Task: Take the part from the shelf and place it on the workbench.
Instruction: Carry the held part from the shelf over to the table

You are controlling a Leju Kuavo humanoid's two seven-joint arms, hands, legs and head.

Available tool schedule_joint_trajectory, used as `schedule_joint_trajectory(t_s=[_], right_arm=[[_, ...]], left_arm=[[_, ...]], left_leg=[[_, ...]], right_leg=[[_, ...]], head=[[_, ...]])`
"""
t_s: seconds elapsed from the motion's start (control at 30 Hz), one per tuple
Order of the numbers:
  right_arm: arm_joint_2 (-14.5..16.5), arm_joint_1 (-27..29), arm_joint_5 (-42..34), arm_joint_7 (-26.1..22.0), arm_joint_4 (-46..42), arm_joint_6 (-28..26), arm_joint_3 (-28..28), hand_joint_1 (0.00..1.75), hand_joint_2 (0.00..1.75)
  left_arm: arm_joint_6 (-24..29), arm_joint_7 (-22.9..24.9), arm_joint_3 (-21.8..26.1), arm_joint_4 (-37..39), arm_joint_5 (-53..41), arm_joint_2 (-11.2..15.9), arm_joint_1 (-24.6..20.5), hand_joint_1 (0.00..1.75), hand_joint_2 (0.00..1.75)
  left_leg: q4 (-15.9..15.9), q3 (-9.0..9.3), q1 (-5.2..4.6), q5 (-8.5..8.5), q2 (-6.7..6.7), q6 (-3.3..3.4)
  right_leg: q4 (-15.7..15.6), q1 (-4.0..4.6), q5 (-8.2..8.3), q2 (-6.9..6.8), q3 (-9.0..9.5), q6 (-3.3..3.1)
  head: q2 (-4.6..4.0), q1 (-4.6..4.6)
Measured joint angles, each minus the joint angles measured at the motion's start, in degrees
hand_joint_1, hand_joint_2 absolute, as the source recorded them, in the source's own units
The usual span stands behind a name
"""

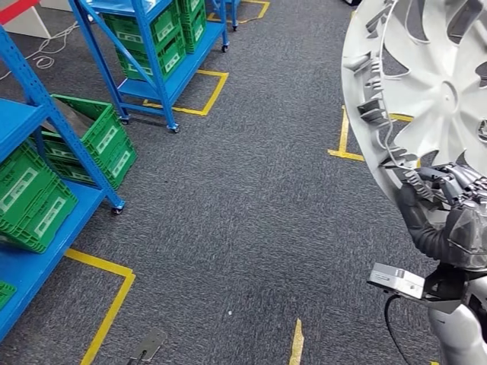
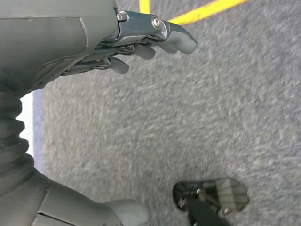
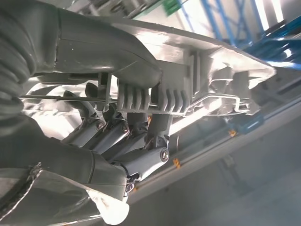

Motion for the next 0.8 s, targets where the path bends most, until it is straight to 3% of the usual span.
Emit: schedule_joint_trajectory(t_s=[0.07, 0.13, 0.17, 0.23, 0.3, 0.33, 0.4, 0.47, 0.57, 0.6, 0.63, 0.67, 0.7, 0.77, 0.8], right_arm=[[-0.1, 0.0, 1.0, 0.4, 0.3, -0.3, 0.0, 1.75, 1.75], [-0.1, 0.1, 1.6, 0.7, 0.5, -0.6, 0.0, 1.75, 1.75], [-0.1, 0.1, 2.0, 0.9, 0.7, -0.7, 0.0, 1.75, 1.75], [-0.1, 0.1, 3.3, 1.2, 0.8, -0.9, 0.0, 1.75, 1.75], [-0.2, 0.0, 5.0, 1.8, 1.0, -1.2, 0.0, 1.75, 1.75], [-0.2, 0.0, 5.8, 2.1, 1.2, -1.4, 0.0, 1.75, 1.75], [-0.4, -0.1, 7.4, 2.7, 1.4, -1.7, -0.1, 1.75, 1.75], [-0.6, -0.3, 9.3, 3.5, 1.6, -2.0, -0.1, 1.75, 1.75], [-0.6, -0.9, 12.0, 4.8, 2.2, -2.3, 0.0, 1.75, 1.75], [-0.7, -1.0, 12.5, 5.0, 2.4, -2.4, 0.0, 1.75, 1.75], [-0.7, -1.1, 12.9, 5.1, 2.6, -2.4, 0.0, 1.75, 1.75], [-0.8, -1.2, 13.3, 5.4, 2.8, -2.5, 0.0, 1.75, 1.75], [-0.8, -1.3, 13.9, 5.7, 2.9, -2.5, 0.1, 1.75, 1.75], [-1.0, -1.6, 15.2, 6.4, 3.1, -2.5, 0.1, 1.75, 1.75], [-1.0, -1.9, 15.7, 6.7, 3.3, -2.5, 0.2, 1.75, 1.75]], left_arm=[[0.0, 0.0, 0.0, 0.0, 0.0, 0.0, 0.1, 0.0, 1.75], [0.0, 0.0, 0.0, 0.0, -0.1, 0.0, 0.2, 0.0, 1.75], [0.0, 0.0, 0.0, 0.0, -0.1, 0.0, 0.2, 0.0, 1.75], [0.0, 0.0, 0.0, 0.0, -0.1, 0.0, 0.1, 0.0, 1.75], [0.0, 0.0, 0.0, 0.0, -0.2, 0.0, 0.0, 0.0, 1.75], [0.0, 0.0, 0.0, 0.0, -0.2, 0.1, 0.0, 0.0, 1.75], [0.0, 0.0, 0.0, 0.0, -0.3, 0.0, 0.0, 0.0, 1.75], [0.0, 0.0, 0.0, 0.0, -0.4, 0.0, -0.1, 0.0, 1.75], [0.0, 0.0, 0.0, 0.0, -0.6, 0.0, -0.1, 0.0, 1.75], [0.0, 0.1, 0.0, 0.0, -0.6, 0.0, 0.1, 0.0, 1.75], [0.0, 0.1, 0.0, 0.0, -0.6, 0.0, 0.1, 0.0, 1.75], [0.0, 0.1, 0.0, 0.0, -0.6, 0.0, 0.2, 0.0, 1.75], [0.0, 0.1, 0.0, 0.0, -0.6, 0.0, 0.2, 0.0, 1.75], [0.0, 0.1, 0.0, 0.0, -0.7, 0.0, 0.1, 0.0, 1.75], [0.0, 0.1, 0.0, 0.0, -0.7, 0.1, 0.1, 0.0, 1.75]], left_leg=[[0.0, -0.04, -0.11, 0.01, 1.3, 0.16], [0.0, -0.07, -0.15, -0.08, 2.72, 0.13], [0.0, -0.05, -0.13, -0.15, 3.37, 0.05], [0.1, 0.07, -0.14, -0.43, 4.42, -0.34], [0.5, 0.08, -0.42, -0.79, 5.19, -0.93], [0.7, 0.07, -0.56, -0.88, 5.55, -1.17], [0.8, 0.13, -0.55, -1.07, 6.26, -1.58], [2.4, -0.35, -0.29, -2.43, 5.19, -2.05], [12.8, -5.01, -0.09, -7.6, 2.14, -2.34], [16.3, -6.69, -0.09, -8.68, 1.8, -2.27], [17.8, -7.55, -0.11, -8.61, 1.66, -2.12], [17.1, -7.44, -0.14, -7.44, 1.52, -1.88], [14.4, -6.36, -0.18, -5.37, 1.14, -1.57], [6.7, -3.15, -0.23, -1.28, -0.81, -0.92], [3.8, -1.93, -0.24, -0.31, -1.75, -0.75]], right_leg=[[7.4, 0.01, -3.32, -1.94, -3.55, 0.42], [11.2, -0.13, -4.07, -2.33, -5.34, 0.75], [9.9, -0.22, -2.98, -2.53, -4.57, 0.86], [2.3, -0.26, 0.18, -4.2, -0.31, 1.0], [-3.6, -0.03, 1.68, -5.62, 3.15, 0.41], [-4.4, 0.17, 1.58, -5.73, 3.65, -0.04], [-4.4, 0.27, 1.77, -4.62, 3.61, -0.94], [-4.5, 0.15, 1.9, -3.7, 3.65, -1.59], [-4.5, 0.16, 1.96, -2.15, 3.74, -2.19], [-4.5, 0.26, 1.96, -1.5, 3.75, -2.27], [-4.5, 0.36, 1.96, -0.82, 3.78, -2.3], [-4.5, 0.44, 1.96, -0.11, 3.82, -2.3], [-4.4, 0.48, 1.97, 0.58, 3.89, -2.3], [-4.4, 0.5, 2.0, 1.86, 3.92, -2.2], [-4.3, 0.46, 2.08, 2.41, 3.75, -2.04]], head=[[0.0, 0.15], [0.0, 0.14], [0.0, 0.14], [0.0, 0.14], [0.0, 0.06], [0.0, 0.02], [0.0, -0.02], [0.0, -0.14], [0.0, -0.37], [0.0, -0.38], [0.0, -0.38], [0.0, -0.38], [0.0, -0.37], [0.0, -0.36], [0.0, -0.37]])
